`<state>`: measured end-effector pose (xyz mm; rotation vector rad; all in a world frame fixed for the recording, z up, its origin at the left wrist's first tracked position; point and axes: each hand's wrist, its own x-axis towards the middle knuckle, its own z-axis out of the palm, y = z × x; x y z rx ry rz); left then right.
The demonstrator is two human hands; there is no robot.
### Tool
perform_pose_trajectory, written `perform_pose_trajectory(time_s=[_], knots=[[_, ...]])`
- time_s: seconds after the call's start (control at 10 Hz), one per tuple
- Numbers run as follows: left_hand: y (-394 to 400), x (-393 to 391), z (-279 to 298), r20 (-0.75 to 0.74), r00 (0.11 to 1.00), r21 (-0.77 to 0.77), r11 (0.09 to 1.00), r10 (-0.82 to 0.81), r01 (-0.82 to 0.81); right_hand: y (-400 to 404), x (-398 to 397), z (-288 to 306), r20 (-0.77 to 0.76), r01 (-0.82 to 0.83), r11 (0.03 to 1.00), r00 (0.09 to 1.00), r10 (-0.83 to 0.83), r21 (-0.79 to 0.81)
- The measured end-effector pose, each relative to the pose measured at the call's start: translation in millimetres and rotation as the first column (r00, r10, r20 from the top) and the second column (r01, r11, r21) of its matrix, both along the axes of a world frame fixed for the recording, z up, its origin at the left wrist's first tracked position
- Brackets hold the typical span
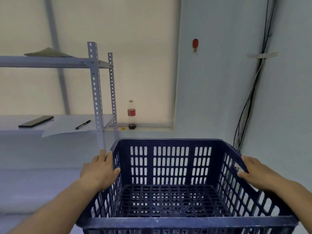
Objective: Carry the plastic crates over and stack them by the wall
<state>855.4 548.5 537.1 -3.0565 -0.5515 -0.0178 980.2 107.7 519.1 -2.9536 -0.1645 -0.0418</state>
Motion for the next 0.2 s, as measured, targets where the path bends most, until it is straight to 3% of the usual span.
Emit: perform_pose_trajectory(time_s=[0.1, 0.2], knots=[[-15, -1, 12, 0.071, 0.997, 0.060, 0.998, -0.037, 0.033, 1, -7, 16, 0.034, 0.033, 0.999, 0.999, -0.034, 0.020], [-32, 0, 15, 0.125, 0.987, 0.077, 0.993, -0.103, 0.094, 7, -20, 50, 0.262, 0.038, 0.974, 0.960, -0.097, 0.223]])
